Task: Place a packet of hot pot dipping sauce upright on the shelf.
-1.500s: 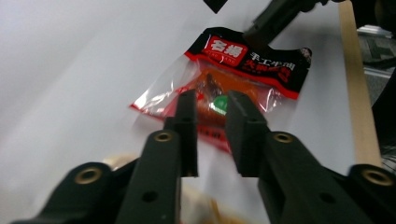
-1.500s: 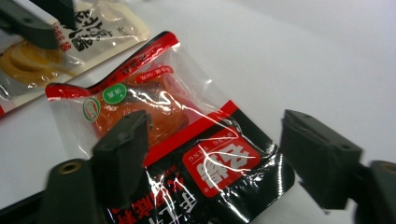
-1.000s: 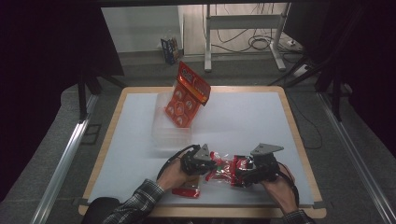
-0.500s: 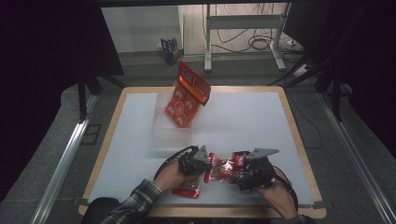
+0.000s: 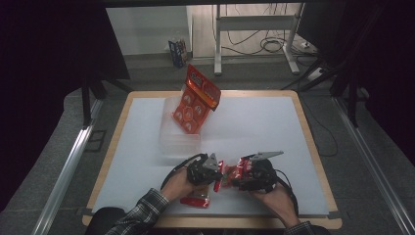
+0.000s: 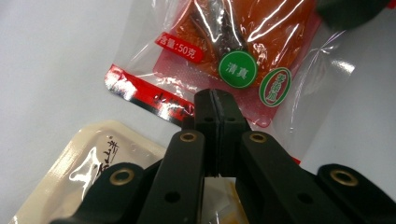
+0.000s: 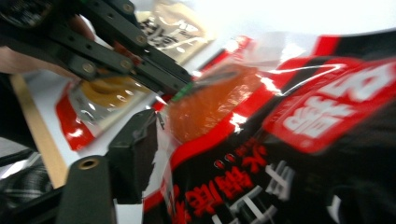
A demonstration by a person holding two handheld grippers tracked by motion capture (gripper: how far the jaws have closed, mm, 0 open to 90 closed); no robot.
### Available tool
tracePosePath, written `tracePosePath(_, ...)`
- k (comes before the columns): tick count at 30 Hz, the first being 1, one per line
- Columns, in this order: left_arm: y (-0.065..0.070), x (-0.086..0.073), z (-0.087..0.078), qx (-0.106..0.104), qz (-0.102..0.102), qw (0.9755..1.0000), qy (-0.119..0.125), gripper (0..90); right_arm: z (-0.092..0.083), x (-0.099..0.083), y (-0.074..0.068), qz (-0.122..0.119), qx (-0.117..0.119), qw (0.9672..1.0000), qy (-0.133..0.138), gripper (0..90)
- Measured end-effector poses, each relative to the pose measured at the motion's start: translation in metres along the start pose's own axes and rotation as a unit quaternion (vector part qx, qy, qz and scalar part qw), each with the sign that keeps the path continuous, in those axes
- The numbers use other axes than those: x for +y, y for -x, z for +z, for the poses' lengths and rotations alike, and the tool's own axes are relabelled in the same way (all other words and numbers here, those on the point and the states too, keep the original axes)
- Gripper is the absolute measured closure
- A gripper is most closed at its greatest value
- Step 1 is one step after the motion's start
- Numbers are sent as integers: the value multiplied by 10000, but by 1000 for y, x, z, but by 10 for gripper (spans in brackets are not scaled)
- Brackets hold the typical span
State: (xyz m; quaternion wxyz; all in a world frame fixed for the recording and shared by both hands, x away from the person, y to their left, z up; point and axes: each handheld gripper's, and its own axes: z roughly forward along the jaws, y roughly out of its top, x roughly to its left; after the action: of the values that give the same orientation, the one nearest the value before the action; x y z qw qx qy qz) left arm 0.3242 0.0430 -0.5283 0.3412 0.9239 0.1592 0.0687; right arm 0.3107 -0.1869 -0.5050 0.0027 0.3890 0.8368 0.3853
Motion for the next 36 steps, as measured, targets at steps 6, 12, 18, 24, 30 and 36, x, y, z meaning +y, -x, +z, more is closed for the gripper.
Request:
tracePosePath(6, -1, -1, -1, -22, 18, 10000, -9, 900, 6, 9, -3, -129, -140, 9998, 91, 465)
tracePosePath(12, -1, -2, -2, -22, -33, 10000, 19, 881, 6, 12, 10, 442, 367, 9984, -3, 598)
tracePosePath(18, -1, -2, -10, -20, -106, 9998, 153, 825, 3, 16, 9, 417, 504, 9978, 44, 663)
tracePosePath(24, 5, -2, -17, 95, -102, 9989, 442, 693, -3, 24, 4, 44, 384, 9992, 97, 687)
tracePosePath(30, 14, -2, -25, 233, 69, 9976, 643, 519, -12, 31, 1, -202, 291, 9990, 266, 692)
tracePosePath(36, 23, -6, -41, 293, 104, 9952, 923, 367, -20, 40, -1, -418, 248, 9983, 330, 693)
